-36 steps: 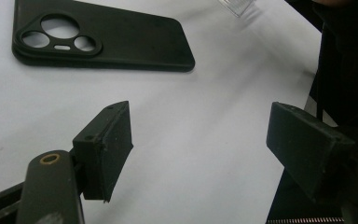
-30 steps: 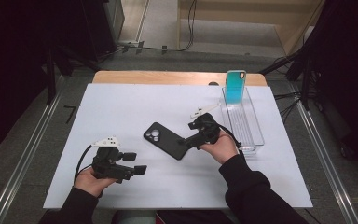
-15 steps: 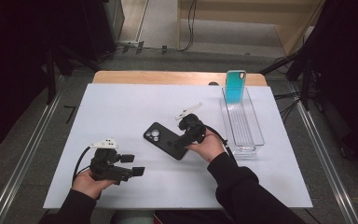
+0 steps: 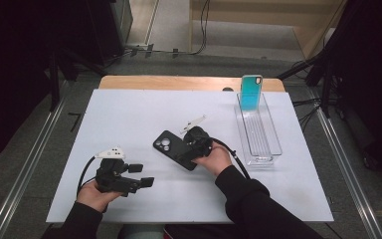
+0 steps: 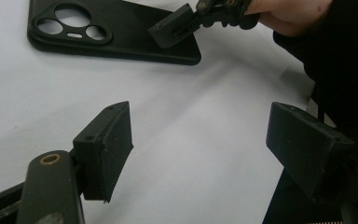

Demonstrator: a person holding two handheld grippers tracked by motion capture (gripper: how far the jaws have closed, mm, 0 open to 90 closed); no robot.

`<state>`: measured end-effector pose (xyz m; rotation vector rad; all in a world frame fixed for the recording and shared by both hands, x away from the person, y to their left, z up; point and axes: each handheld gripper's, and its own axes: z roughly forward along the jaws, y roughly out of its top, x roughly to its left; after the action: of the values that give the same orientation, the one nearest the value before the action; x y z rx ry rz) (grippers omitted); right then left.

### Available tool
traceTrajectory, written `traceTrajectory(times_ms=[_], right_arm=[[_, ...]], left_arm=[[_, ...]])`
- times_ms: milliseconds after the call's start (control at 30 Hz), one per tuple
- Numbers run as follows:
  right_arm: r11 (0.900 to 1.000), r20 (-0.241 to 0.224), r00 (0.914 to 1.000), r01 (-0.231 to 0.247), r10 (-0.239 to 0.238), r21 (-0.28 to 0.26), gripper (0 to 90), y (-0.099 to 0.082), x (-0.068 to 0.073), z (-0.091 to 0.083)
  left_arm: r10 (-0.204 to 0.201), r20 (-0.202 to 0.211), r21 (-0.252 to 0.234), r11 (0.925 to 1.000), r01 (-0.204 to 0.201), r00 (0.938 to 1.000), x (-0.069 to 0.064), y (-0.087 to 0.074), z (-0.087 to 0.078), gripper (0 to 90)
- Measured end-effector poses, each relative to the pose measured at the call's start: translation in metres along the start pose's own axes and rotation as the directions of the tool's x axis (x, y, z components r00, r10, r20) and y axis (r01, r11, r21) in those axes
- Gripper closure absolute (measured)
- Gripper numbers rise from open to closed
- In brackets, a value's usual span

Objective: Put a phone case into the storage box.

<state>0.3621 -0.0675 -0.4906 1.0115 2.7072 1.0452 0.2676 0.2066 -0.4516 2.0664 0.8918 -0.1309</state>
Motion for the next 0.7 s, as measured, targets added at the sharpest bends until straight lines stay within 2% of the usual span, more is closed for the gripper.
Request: traceTrajectory(times_ms=[200,300,333,500,700], right_arm=[[0.9997,0.032,0.9993,0.020,-0.020,-0.015,8.7,-0.006,0.002,0.008],[1.0000,0.028,0.9996,0.008,-0.008,0.003,8.8,-0.010,0.000,0.012],[0.9997,0.032,0.9993,0.020,-0.020,-0.011,9.0,-0.012,0.000,0.013],[0.9977,0.091,0.9950,0.045,-0.041,-0.051,10.2,-0.019,0.007,0.016],[0.9959,0.120,0.9901,0.079,-0.073,-0.045,10.8,-0.021,0.010,0.017]], left_arm=[[0.000,0.004,-0.003,1.0000,0.000,1.0000,0.000,0.000,-0.001,22.6],[-0.002,0.000,-0.003,1.0000,0.002,1.0000,0.000,0.000,-0.001,22.6],[-0.003,-0.002,-0.001,1.0000,0.003,1.0000,0.001,0.000,-0.001,22.6],[-0.018,-0.007,-0.006,0.9998,0.018,0.9998,0.001,0.000,-0.001,22.5],[-0.057,-0.016,-0.016,0.9983,0.056,0.9983,0.003,0.001,-0.001,22.5]])
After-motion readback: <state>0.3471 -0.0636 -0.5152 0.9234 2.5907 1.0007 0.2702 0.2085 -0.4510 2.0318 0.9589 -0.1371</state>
